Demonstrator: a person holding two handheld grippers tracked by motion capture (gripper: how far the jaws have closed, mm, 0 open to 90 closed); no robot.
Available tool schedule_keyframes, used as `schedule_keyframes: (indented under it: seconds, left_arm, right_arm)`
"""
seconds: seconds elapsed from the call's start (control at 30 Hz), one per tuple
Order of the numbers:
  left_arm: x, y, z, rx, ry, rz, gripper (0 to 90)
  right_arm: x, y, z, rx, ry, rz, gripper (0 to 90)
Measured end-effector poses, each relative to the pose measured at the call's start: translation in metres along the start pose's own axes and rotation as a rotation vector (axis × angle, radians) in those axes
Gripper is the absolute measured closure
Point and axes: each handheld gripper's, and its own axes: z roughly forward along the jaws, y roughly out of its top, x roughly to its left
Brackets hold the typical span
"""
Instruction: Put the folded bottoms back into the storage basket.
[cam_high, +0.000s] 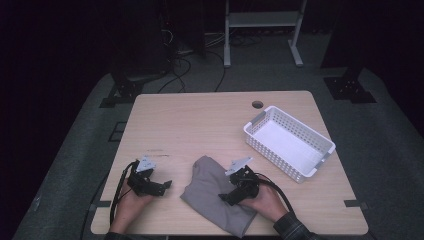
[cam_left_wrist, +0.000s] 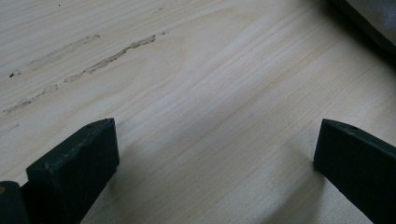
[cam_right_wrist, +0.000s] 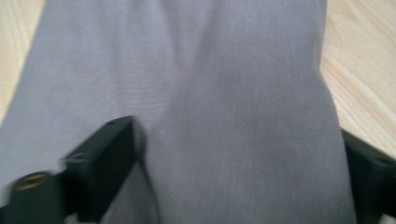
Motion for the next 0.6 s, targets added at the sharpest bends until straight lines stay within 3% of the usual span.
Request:
schedule_keyframes:
  seconds: [0.33,0.47,0.6]
  left_arm:
    - [-0.0001,0.0000,0.0000,0.000,0.000,0.000,0.0]
    - [-0.0001,0.0000,0.0000,0.000,0.000,-0.001,0.0]
    - [-0.0001,0.0000,0.0000,-0.001,0.000,-0.001,0.0]
  right_arm:
    - [-0.0089,-0.0032,-0.0071,-0.033,0.019,0.017,46.9]
    - [-0.0086,-0.0036,-0.0077,-0.040,0.035,0.016,56.3]
    - [-0.0035,-0.0026,-0.0093,-0.039,0.015,-0.007,62.7]
